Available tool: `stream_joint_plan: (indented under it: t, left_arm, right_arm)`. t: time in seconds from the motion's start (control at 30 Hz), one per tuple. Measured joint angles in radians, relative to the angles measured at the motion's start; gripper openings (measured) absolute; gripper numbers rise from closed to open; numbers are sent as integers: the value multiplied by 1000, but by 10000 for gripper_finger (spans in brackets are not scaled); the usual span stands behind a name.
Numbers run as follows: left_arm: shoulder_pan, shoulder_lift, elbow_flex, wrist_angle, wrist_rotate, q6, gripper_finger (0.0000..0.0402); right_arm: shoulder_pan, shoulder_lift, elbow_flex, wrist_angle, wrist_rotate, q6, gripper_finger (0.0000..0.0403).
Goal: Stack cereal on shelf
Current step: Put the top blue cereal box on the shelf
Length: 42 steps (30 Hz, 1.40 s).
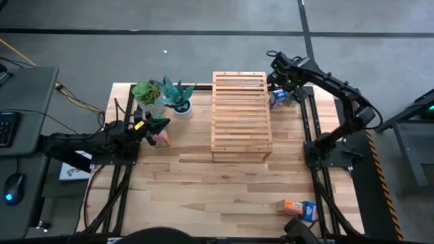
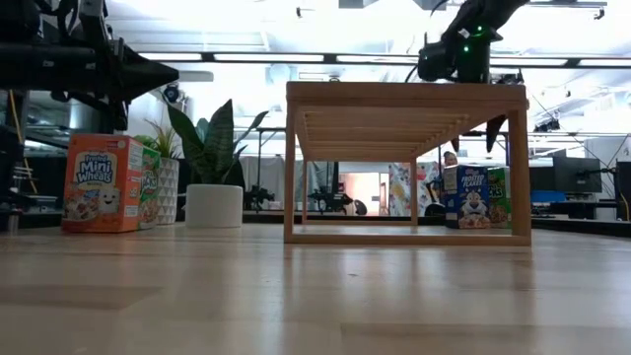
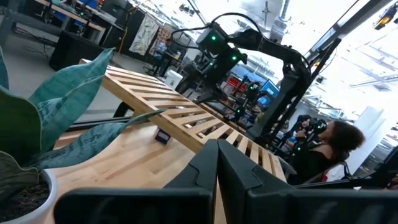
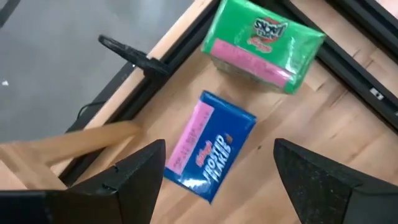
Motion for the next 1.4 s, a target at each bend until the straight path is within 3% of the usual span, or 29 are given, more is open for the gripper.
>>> stream_joint_plan:
  t: [0.37, 0.73, 0.93, 1.07, 1.23, 1.4]
  left_arm:
    - [0, 0, 0, 0, 1, 0, 1]
    - [0, 0, 0, 0, 1, 1, 1]
    - [0, 0, 0, 0, 1, 0, 1]
    - [0, 0, 0, 0, 1, 0, 1]
    - [0, 0, 0, 0, 1, 1, 1]
    - [0, 0, 0, 0, 1, 0, 1]
  right_arm:
    - [-22, 34, -131, 177, -7, 154, 291]
    - [-36, 34, -219, 255, -36, 183, 290]
    - [-39, 33, -236, 263, -46, 180, 256]
    - [-39, 33, -236, 261, -51, 105, 209]
    - [-39, 8, -234, 224, -99, -118, 153]
    - [-39, -142, -234, 132, -77, -374, 138]
